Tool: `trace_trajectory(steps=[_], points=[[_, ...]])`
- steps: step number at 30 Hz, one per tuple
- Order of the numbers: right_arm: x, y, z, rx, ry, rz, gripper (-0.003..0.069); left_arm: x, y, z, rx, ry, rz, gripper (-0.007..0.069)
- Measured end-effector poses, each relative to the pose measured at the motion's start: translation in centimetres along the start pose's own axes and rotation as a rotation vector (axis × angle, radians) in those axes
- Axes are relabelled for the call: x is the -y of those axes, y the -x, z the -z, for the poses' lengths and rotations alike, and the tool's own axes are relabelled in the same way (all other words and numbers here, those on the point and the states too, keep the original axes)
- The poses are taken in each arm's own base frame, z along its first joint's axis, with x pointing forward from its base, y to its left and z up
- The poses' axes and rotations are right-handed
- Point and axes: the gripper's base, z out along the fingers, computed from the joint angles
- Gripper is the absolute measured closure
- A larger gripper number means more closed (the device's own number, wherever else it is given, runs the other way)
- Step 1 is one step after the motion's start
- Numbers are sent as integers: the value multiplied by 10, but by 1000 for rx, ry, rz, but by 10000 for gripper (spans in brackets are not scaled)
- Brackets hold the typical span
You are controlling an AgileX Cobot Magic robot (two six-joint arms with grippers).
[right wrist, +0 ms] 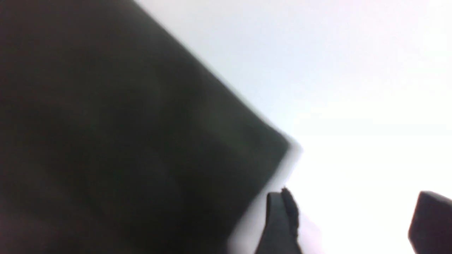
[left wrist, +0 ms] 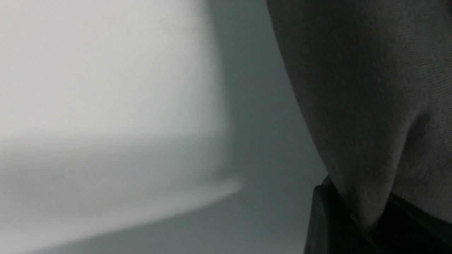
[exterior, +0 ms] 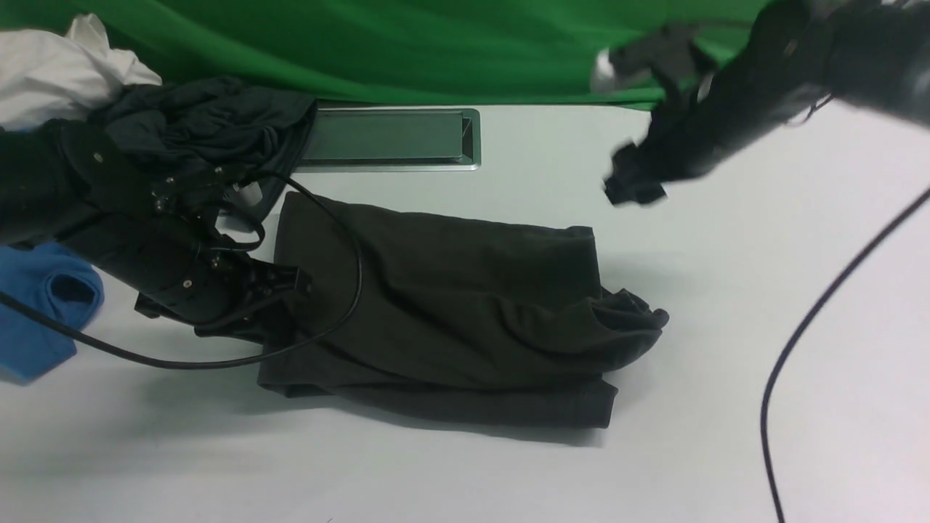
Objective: Fold a long-sleeved shirt on a white desktop.
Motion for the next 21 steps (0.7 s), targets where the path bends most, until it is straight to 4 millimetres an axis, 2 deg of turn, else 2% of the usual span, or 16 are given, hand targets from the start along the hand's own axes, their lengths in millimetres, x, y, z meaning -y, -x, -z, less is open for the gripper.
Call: trace_trajectory(steps=[2, 3, 4, 5, 6, 7, 9, 13, 16, 18, 21], points=[[-28, 5, 18, 38, 98, 25, 222, 0, 0, 0, 1, 4, -4, 470], [-48, 3, 21, 38, 161, 57, 230, -1, 0, 0, 0, 7, -7, 439], [-48, 3, 23, 42, 166, 53, 231, -1, 0, 0, -1, 8, -9, 433], [-70, -5, 19, 14, 230, 85, 234, -1, 0, 0, -2, 12, -13, 383], [-75, -8, 16, 3, 240, 95, 235, -1, 0, 0, -2, 12, -13, 377], [-91, -26, 1, -44, 271, 118, 237, -1, 0, 0, -3, 15, -15, 314], [-97, -48, -21, -94, 263, 116, 239, -1, 0, 0, -7, 15, -15, 250], [-87, -87, -58, -160, 203, 40, 239, -1, -3, 3, -28, 21, -31, 126], [-80, -95, -63, -185, 202, -7, 241, 1, -1, 11, -28, 24, -44, 70], [-78, -98, -60, -221, 225, -14, 241, 6, 6, 29, 22, 30, -71, 31], [-80, -99, -52, -254, 259, 8, 241, 13, 14, 48, 89, 21, -81, 19]])
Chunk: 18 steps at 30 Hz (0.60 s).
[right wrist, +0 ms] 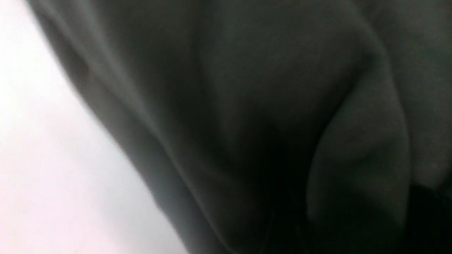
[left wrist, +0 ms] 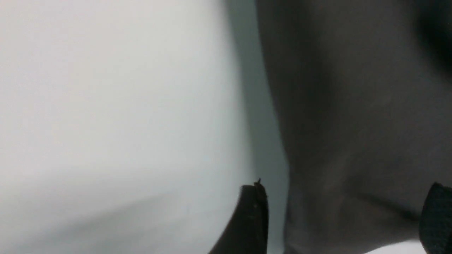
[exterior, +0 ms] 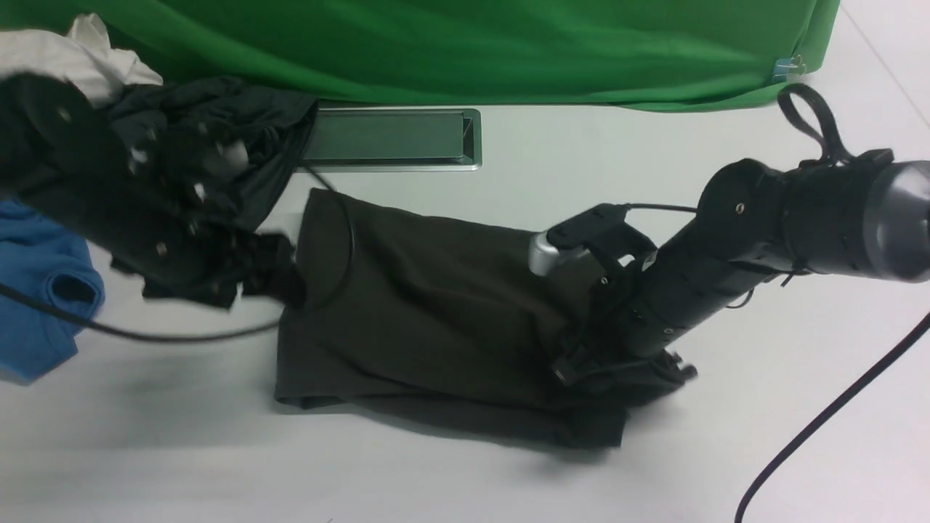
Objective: Fold a long-sleeved shirt on a white desktop.
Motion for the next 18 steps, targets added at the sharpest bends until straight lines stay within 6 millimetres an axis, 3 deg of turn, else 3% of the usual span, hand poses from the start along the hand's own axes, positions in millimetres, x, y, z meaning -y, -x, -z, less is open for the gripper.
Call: trace_trajectory(steps=[4, 8, 9, 10, 11, 12, 13, 14, 15, 18], points=[[-8, 2, 19, -2, 21, 32, 241, 10, 6, 16, 71, -62, -18, 19], [-15, 31, 80, 238, -50, 85, 241, 22, 6, 16, 94, -193, -31, 33], [-15, 34, 84, 255, -56, 86, 241, 22, 5, 15, 94, -196, -32, 36], [-13, 43, 105, 344, -93, 98, 248, 21, 2, 8, 80, -214, -30, 50], [-13, 43, 105, 347, -95, 98, 251, 21, 2, 7, 77, -216, -29, 53], [-8, 50, 119, 401, -123, 114, 304, 18, -4, -7, 36, -224, -18, 88], [-8, 50, 119, 401, -124, 115, 315, 18, -4, -7, 35, -225, -18, 88], [-5, 52, 121, 406, -133, 123, 425, 15, -9, -20, -17, -243, 4, 144], [-1, 52, 119, 397, -133, 120, 507, 14, -11, -27, -44, -257, 14, 193], [12, 51, 91, 307, -108, 94, 621, 11, -17, -50, -131, -309, 48, 386]])
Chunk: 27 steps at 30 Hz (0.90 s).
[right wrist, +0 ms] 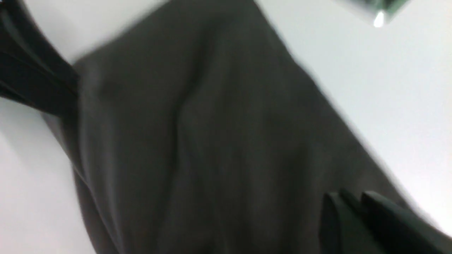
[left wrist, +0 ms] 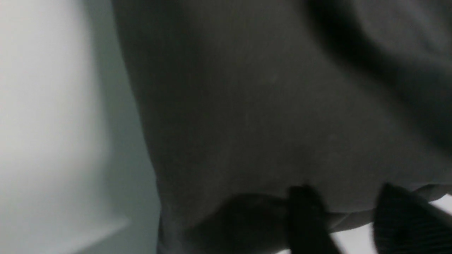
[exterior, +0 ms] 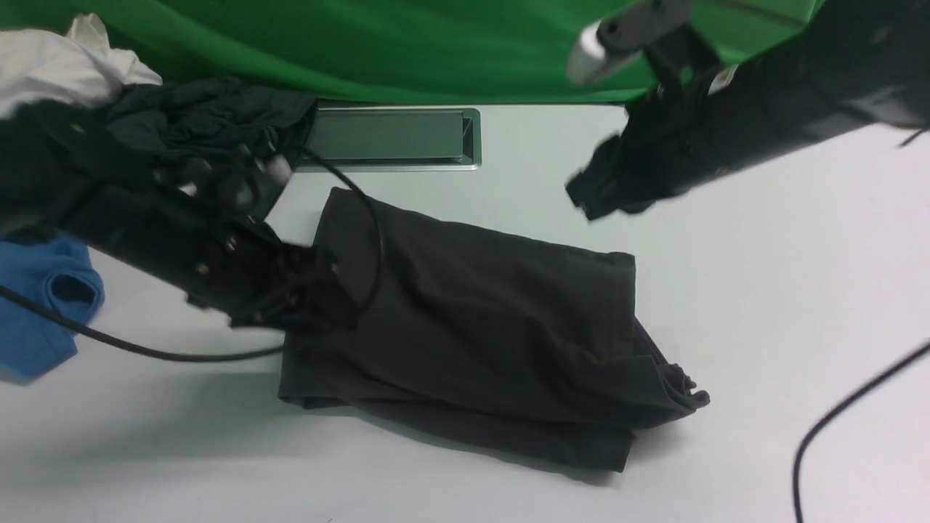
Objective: Fold a long-sleeved shirt on a white desktop.
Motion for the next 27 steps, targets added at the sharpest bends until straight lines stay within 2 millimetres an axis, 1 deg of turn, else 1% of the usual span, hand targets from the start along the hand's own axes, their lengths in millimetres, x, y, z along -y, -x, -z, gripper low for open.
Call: trace_trajectory(steps=[1, 2, 3, 4, 5, 6, 7, 8, 10, 13, 14, 20, 23, 26, 27], points=[[2, -4, -9, -29, 10, -8, 630, -3, 0, -4, -13, -1, 10, 456], [4, -8, -19, -58, 20, -16, 636, -6, -1, -8, -28, 6, 18, 496], [6, -14, -31, -94, 34, -29, 641, -11, -1, -13, -44, 23, 30, 545], [8, -20, -46, -132, 47, -42, 643, -16, -3, -17, -64, 49, 41, 576], [10, -25, -55, -158, 56, -52, 643, -22, -4, -21, -84, 74, 51, 594], [12, -33, -69, -195, 66, -68, 645, -26, -5, -26, -103, 95, 71, 606], [12, -34, -71, -202, 68, -69, 645, -27, -5, -26, -105, 98, 72, 606], [16, -44, -87, -248, 79, -85, 646, -30, -6, -29, -121, 106, 88, 608], [22, -53, -100, -285, 85, -113, 646, -30, -6, -29, -122, 111, 99, 608], [35, -55, -100, -276, 67, -164, 646, -31, -5, -30, -125, 115, 119, 606], [36, -55, -100, -273, 64, -165, 646, -32, -5, -30, -126, 117, 120, 606], [81, -56, -91, -200, -52, -202, 646, -32, -5, -30, -130, 124, 138, 606], [97, -49, -89, -155, -114, -174, 646, -32, -5, -30, -130, 124, 137, 606], [105, -41, -85, -129, -139, -158, 646, -31, -5, -30, -128, 122, 134, 606], [108, -29, -80, -101, -144, -146, 646, -31, -4, -30, -123, 113, 113, 606]])
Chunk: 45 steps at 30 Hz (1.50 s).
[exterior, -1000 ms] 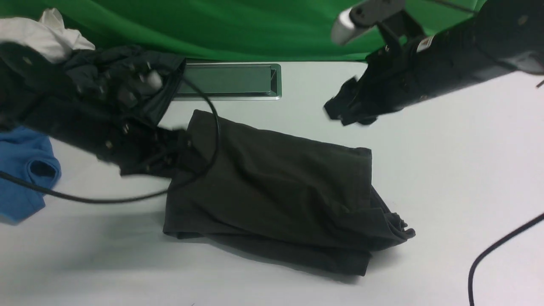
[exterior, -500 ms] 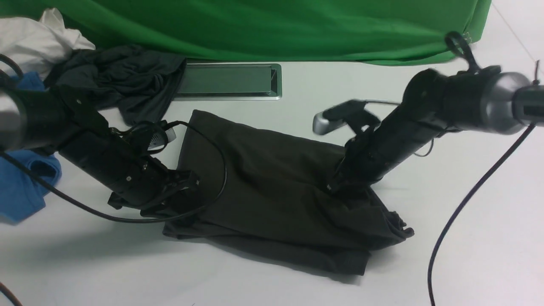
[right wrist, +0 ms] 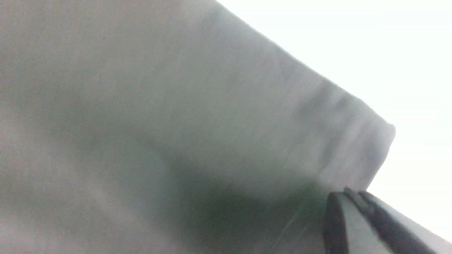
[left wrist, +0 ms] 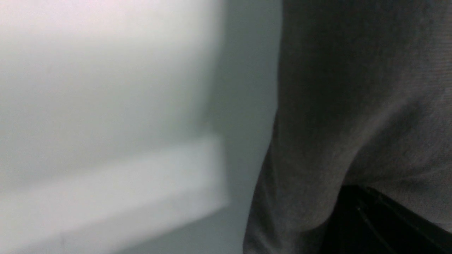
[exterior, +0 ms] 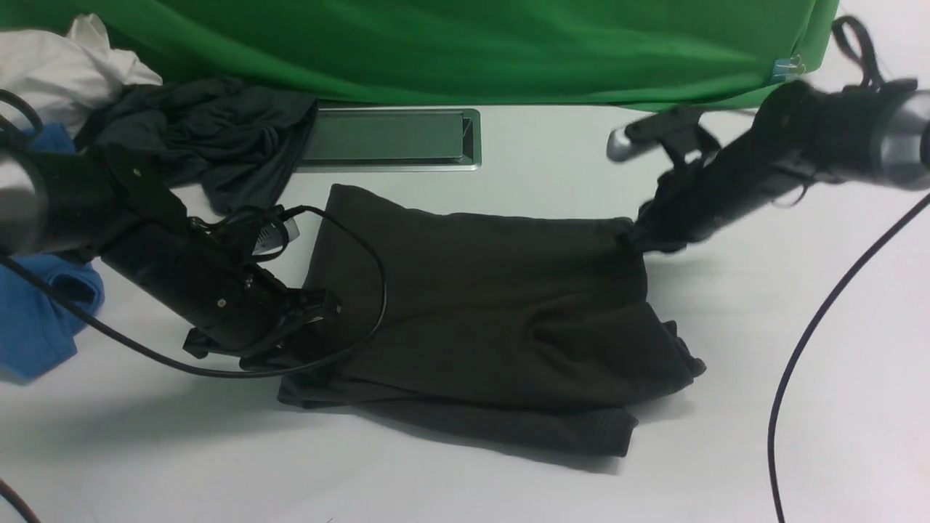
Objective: Fold a long-sleeved shirt on a white desktop.
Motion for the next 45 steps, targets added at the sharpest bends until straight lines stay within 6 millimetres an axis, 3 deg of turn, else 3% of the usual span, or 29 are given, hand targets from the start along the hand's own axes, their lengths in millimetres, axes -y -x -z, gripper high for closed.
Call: trace_trajectory(steps=[2, 6, 8, 9, 11, 14, 16, 17, 21, 24, 27, 30, 38, 42, 45], points=[[-1, 5, 3, 4, 8, 5, 646, 0, 0, 0, 3, -8, -9, 606], [-20, 34, 42, 64, 88, 13, 645, 1, 1, -1, 11, -32, -30, 606], [-39, 44, 68, 90, 129, 43, 638, 1, 2, -2, 9, -37, -32, 606], [-39, 44, 68, 90, 129, 43, 637, 2, 2, -1, 9, -37, -33, 606], [-67, 46, 91, 90, 183, 83, 628, 2, 5, 0, 1, -38, -31, 602], [-98, 35, 103, 62, 235, 113, 616, 2, 7, 3, -16, -22, -4, 579], [-125, 10, 98, -4, 273, 135, 609, 3, 7, 7, -13, -1, 11, 526], [-129, 6, 97, -11, 276, 139, 608, 3, 6, 8, -11, 2, 10, 520], [-157, -37, 74, -83, 278, 153, 599, 7, 6, 19, 12, 17, -2, 364], [-153, -68, 49, -120, 226, 123, 596, 14, 3, 33, 26, 16, -28, 232], [-144, -83, 34, -145, 182, 103, 596, 25, -1, 53, 70, 15, -59, 125], [-132, -85, 25, -143, 142, 90, 596, 39, -9, 81, 152, 23, -107, 45], [-91, -70, 29, -86, 31, -18, 584, 69, -26, 140, 395, 41, -191, 21], [-99, -61, 41, -37, 46, -45, 576, 75, -30, 143, 402, -9, -200, 33], [-123, -50, 63, 41, 76, -16, 569, 80, -36, 139, 356, -82, -214, 46]])
